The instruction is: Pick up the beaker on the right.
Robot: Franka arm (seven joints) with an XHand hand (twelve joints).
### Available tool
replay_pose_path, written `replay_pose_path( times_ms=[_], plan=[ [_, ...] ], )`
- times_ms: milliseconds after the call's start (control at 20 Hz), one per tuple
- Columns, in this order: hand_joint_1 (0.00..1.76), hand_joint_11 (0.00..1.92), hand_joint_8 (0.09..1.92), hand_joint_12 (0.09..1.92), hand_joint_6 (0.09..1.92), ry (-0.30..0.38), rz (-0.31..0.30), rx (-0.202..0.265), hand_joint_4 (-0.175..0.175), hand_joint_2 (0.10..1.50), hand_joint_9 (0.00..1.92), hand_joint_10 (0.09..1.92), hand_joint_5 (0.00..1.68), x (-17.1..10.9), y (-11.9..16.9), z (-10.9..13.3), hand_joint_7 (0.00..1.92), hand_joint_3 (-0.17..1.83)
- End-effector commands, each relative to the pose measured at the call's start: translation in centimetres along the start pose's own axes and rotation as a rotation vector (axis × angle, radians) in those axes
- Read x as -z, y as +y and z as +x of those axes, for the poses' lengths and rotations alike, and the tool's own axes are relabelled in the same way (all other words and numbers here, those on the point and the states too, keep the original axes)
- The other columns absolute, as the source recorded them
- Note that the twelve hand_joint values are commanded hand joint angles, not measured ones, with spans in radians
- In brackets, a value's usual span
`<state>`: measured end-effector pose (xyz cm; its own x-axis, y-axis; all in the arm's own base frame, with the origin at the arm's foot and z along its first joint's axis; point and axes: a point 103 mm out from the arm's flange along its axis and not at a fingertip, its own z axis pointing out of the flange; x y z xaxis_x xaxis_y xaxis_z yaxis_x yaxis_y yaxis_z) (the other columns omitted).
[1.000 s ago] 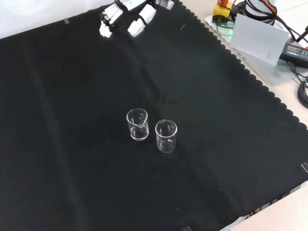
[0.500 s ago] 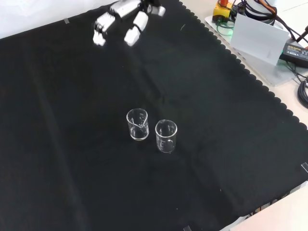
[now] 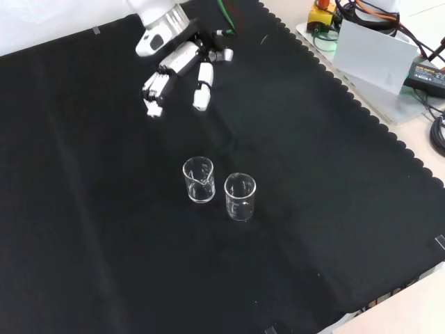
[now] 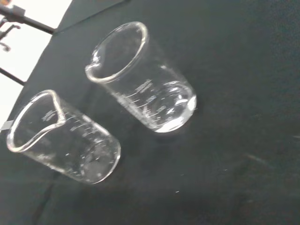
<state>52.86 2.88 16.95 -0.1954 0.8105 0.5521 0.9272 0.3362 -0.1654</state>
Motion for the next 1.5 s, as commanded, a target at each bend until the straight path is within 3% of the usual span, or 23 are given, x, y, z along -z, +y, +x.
replay_pose_path(
  times_ms=[50,350,750,1050,1500],
  plan=[
    [0.78,0.00,0.61,1.25,0.09,0.046,0.020,0.039,-0.079,0.97,0.32,0.67,0.32,-1.8,0.8,-0.1,0.26,-0.17],
    [0.79,0.00,0.63,1.21,0.09,0.097,0.055,0.083,-0.091,0.93,0.30,0.66,0.26,-3.7,1.4,-1.0,0.22,-0.17],
    [0.77,0.00,0.65,1.14,0.09,0.134,0.085,0.100,-0.094,0.90,0.23,0.69,0.22,-5.6,2.3,-1.5,0.14,-0.17],
    [0.77,0.00,0.66,1.09,0.09,0.121,0.081,0.127,-0.095,0.89,0.21,0.69,0.20,-6.5,3.0,-1.4,0.11,-0.17],
    [0.79,0.00,0.67,1.09,0.09,0.164,0.074,0.173,-0.097,0.88,0.20,0.69,0.19,-7.7,4.3,-1.5,0.12,-0.17]
  ],
)
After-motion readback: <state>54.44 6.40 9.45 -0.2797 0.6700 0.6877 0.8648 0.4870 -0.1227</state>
